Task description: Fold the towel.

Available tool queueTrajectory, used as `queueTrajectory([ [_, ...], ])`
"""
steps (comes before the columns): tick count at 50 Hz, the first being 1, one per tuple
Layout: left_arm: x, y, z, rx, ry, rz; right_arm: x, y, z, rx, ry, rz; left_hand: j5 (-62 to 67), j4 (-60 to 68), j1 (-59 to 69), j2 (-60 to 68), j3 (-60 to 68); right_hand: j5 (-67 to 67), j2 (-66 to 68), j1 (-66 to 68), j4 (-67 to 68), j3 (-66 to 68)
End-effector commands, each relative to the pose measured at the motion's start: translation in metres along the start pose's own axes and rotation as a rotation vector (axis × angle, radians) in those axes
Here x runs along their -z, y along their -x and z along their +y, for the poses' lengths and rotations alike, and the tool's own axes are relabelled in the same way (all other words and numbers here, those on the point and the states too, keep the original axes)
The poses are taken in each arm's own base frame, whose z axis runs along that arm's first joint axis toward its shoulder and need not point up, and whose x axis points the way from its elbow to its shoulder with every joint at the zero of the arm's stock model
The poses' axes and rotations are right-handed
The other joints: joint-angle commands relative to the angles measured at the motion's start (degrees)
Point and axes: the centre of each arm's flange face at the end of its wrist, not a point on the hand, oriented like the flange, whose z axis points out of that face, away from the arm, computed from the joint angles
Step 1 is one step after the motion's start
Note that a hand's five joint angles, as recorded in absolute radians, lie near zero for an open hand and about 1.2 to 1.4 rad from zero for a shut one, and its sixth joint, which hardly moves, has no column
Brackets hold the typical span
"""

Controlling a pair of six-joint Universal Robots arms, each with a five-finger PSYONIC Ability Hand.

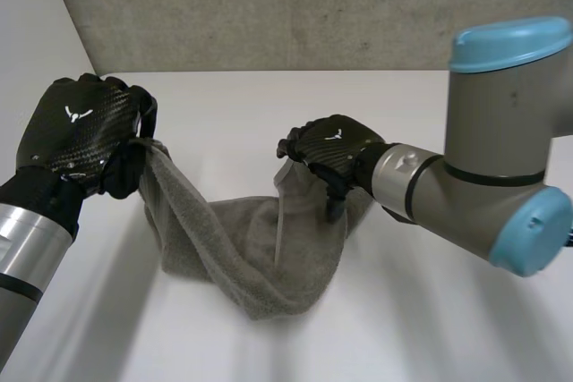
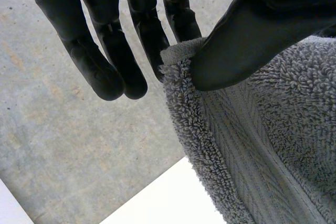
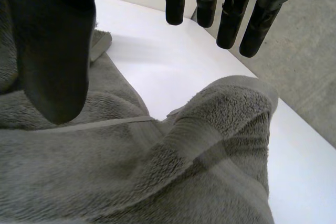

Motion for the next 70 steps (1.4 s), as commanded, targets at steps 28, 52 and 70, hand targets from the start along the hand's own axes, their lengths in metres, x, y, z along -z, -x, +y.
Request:
queueTrajectory([
  [28, 0.004, -0.005, 0.006, 0.002, 0.009, 0.013, -0.106, 0.014, 0.069, 0.545, 0.036, 0.117, -16.02, -7.40, -3.25, -6.93, -8.66, 65.97, 63.80, 65.14, 63.86, 64.32],
  [52, -0.015, 0.013, -0.019, -0.004, -0.074, -0.049, 0.065, -0.107, -0.053, 0.167, -0.244, 0.569, -16.02, -7.40, -3.25, -6.93, -8.66, 66.38, 64.22, 65.55, 64.28, 64.74],
  [70, -0.040, 0.003, 0.029, 0.090, 0.212, 0.024, 0.101, -0.085, -0.006, 0.113, 0.164, 0.271, -16.02, -7.40, -3.25, -6.93, -8.66, 66.38, 64.22, 65.55, 64.28, 64.74],
])
